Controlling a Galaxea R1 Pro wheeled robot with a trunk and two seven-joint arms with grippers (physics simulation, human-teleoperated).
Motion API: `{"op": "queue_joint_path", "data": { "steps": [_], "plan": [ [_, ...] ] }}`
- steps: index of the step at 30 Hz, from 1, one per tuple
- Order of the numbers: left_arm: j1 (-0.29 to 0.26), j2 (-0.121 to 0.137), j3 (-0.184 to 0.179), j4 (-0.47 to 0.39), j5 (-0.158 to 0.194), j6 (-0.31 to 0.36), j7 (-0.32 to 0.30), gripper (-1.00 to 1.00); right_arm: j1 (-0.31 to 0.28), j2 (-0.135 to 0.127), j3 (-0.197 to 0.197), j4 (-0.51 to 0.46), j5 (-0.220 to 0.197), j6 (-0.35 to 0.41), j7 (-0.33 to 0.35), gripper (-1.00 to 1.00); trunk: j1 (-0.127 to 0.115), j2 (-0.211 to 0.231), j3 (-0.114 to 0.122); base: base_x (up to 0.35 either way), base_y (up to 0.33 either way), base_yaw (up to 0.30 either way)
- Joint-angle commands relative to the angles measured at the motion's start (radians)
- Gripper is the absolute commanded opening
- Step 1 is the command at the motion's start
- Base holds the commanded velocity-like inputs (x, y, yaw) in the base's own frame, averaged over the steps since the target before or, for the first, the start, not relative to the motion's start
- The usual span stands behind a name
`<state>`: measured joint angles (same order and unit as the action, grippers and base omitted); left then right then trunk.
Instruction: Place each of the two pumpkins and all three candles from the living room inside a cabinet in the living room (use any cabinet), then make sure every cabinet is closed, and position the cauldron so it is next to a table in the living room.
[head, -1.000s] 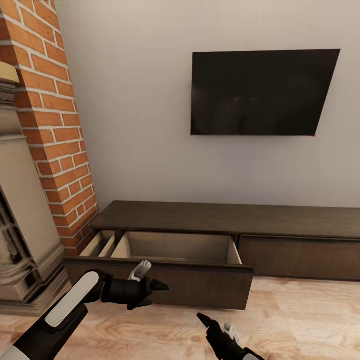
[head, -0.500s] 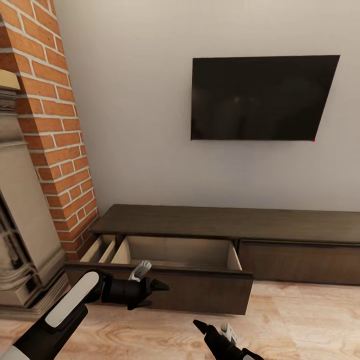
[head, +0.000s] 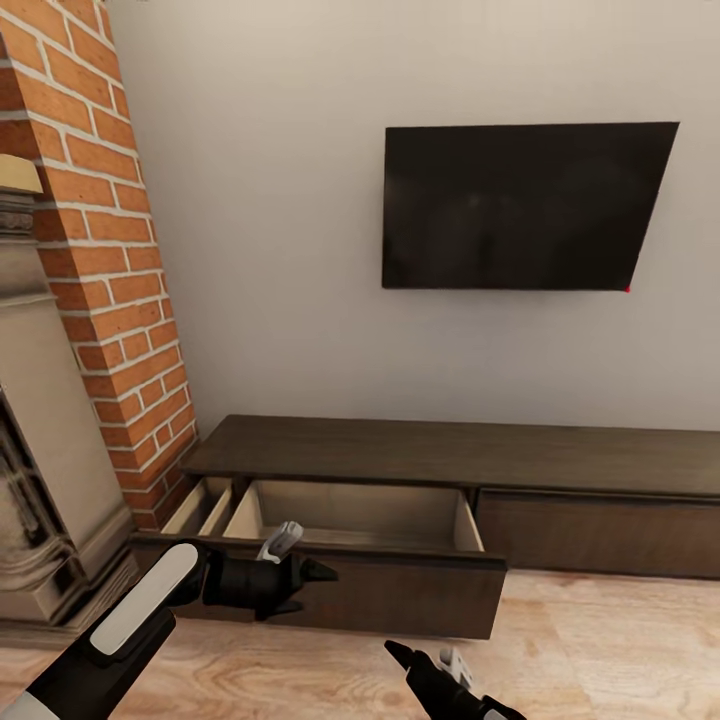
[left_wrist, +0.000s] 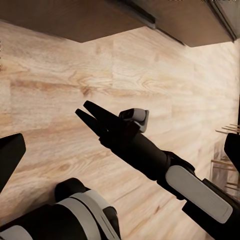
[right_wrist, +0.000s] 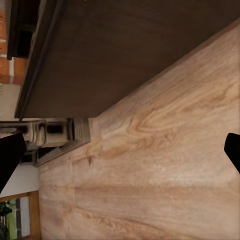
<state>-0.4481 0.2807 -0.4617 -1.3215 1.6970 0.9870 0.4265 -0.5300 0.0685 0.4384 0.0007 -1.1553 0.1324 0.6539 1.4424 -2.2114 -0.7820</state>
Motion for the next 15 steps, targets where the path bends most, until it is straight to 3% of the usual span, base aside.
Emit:
{"op": "queue_joint_path", "data": {
  "steps": [1, 11, 15],
  "plan": [
    [-0.001, 0.001, -0.002, -0.001, 0.010, -0.001, 0.010, 1.00, -0.001, 0.000, 0.005, 0.001, -0.011, 0.003, 0.003, 1.00, -0.004, 0.007, 0.002, 0.000, 0.000, 0.123],
    [-0.001, 0.003, 0.000, -0.001, 0.007, -0.002, 0.011, 1.00, -0.001, -0.002, 0.003, 0.001, -0.012, -0.003, 0.001, 1.00, -0.042, 0.077, 0.036, -0.161, 0.032, 0.234],
    [0.000, 0.003, 0.001, -0.001, 0.007, -0.002, 0.011, 1.00, -0.001, -0.002, 0.004, 0.001, -0.012, -0.003, 0.001, 1.00, -0.042, 0.077, 0.036, -0.037, 0.006, 0.268]
  ]
}}
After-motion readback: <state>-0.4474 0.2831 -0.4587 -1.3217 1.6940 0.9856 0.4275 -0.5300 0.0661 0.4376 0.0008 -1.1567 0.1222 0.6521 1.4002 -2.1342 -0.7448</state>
